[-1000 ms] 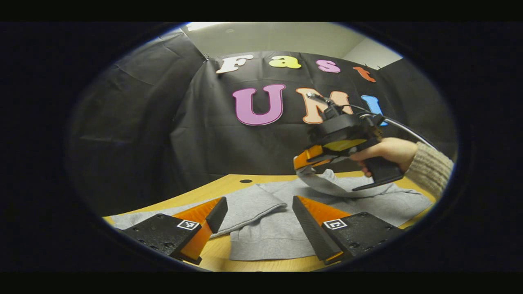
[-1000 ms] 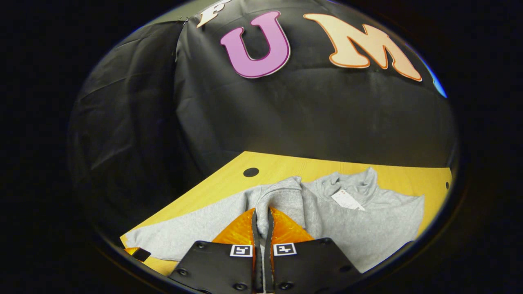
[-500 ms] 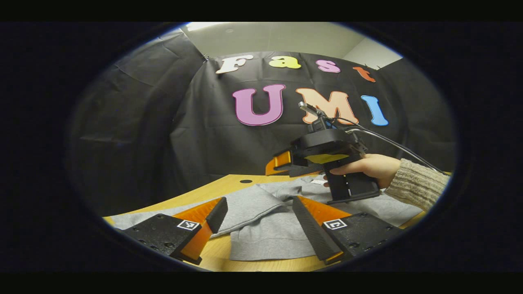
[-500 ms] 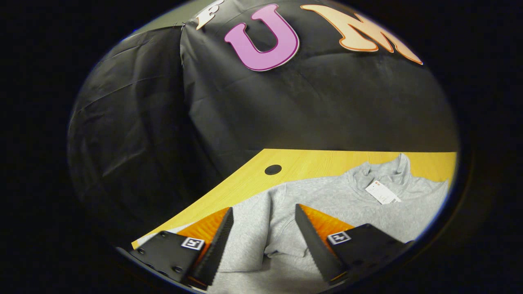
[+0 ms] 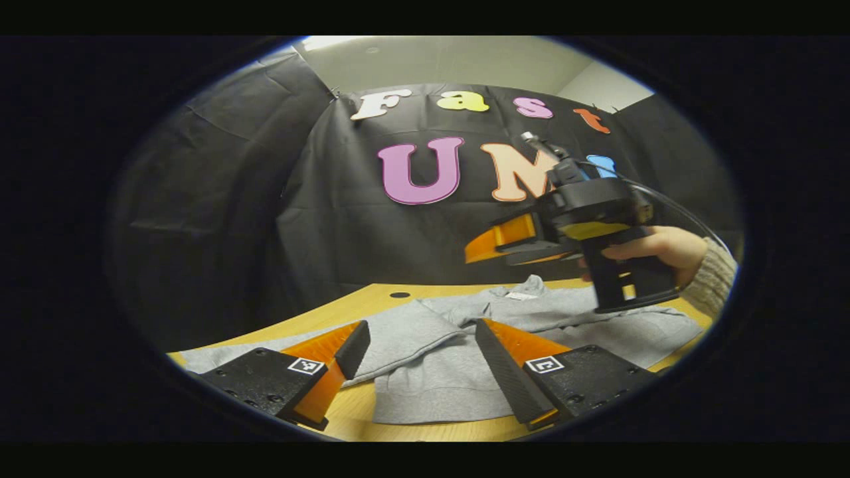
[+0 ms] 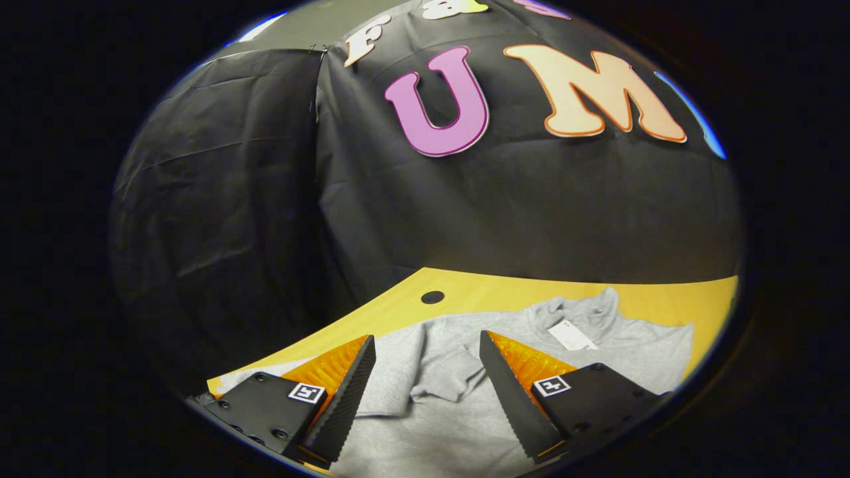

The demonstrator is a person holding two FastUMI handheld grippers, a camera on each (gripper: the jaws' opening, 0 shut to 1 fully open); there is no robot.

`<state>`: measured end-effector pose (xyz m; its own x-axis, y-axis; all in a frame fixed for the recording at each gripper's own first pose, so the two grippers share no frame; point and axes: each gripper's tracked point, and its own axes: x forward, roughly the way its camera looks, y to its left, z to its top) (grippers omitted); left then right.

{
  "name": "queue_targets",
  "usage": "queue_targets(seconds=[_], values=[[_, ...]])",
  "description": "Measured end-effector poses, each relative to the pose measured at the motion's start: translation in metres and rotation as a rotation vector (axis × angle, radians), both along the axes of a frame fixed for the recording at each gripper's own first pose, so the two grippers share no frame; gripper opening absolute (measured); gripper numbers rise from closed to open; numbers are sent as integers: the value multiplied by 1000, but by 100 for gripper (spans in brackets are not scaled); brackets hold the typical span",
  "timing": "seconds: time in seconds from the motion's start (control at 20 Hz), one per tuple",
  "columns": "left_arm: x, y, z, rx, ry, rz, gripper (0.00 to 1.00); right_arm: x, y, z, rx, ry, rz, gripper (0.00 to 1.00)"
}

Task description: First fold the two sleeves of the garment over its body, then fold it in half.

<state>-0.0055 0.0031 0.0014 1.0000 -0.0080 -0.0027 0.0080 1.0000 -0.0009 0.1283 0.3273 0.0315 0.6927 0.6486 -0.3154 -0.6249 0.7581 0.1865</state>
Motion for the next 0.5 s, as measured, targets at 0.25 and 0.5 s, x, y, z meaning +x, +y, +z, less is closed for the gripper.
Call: queue_targets(seconds=[0.25, 0.5], values=[[0, 2, 0, 2, 0, 12, 94, -25, -86, 10, 39, -28, -85, 98], [1, 4, -1, 2, -1, 32, 94, -49, -179, 2, -28, -115, -211, 97]])
